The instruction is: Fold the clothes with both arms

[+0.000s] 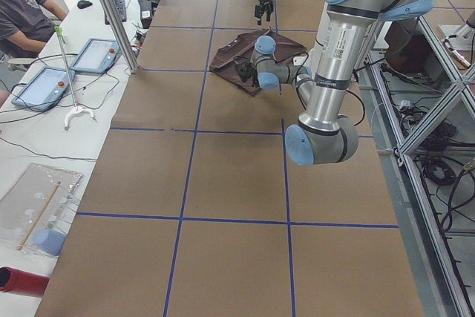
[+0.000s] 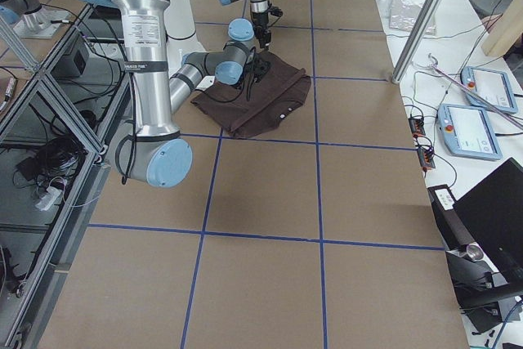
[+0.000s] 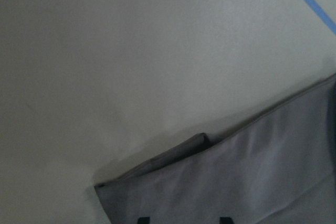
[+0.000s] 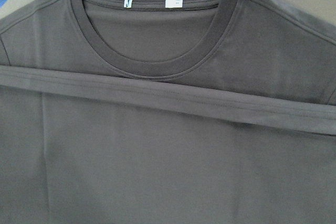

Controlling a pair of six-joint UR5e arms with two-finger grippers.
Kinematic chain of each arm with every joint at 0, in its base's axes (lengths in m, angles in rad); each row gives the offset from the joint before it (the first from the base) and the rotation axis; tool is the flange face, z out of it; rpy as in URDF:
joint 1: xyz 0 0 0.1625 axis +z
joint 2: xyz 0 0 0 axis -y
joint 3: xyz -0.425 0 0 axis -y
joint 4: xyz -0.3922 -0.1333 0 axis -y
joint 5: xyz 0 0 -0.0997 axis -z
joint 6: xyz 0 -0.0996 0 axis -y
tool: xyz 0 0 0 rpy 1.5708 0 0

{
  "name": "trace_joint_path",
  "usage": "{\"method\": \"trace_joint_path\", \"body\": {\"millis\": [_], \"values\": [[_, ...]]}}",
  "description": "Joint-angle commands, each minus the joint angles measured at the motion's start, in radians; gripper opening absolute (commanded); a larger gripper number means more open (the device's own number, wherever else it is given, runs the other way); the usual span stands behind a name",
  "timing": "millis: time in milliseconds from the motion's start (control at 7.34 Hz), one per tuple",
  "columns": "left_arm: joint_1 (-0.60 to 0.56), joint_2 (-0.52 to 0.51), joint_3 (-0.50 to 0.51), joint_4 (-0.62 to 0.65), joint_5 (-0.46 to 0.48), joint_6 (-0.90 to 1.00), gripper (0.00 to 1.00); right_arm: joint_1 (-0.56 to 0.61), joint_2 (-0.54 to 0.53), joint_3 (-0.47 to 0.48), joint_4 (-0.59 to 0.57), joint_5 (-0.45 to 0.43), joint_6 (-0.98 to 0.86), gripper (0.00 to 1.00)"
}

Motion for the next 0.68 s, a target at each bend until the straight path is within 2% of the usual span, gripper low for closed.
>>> {"method": "trace_joint_path", "body": {"millis": [0, 409, 545], "values": [[0.018, -0.001, 0.023, 0.010, 0.010, -0.001, 0.56, 0.002, 0.004, -0.018, 0.002, -0.002, -0.028, 1.00], [0.037, -0.007, 0.043, 0.023, 0.010, -0.007, 0.57, 0.004, 0.010, -0.015, 0.002, -0.003, -0.030, 1.00], [0.038, -0.012, 0.040, 0.039, 0.010, -0.007, 0.49, 0.005, 0.008, -0.015, 0.002, -0.003, -0.030, 1.00]]}}
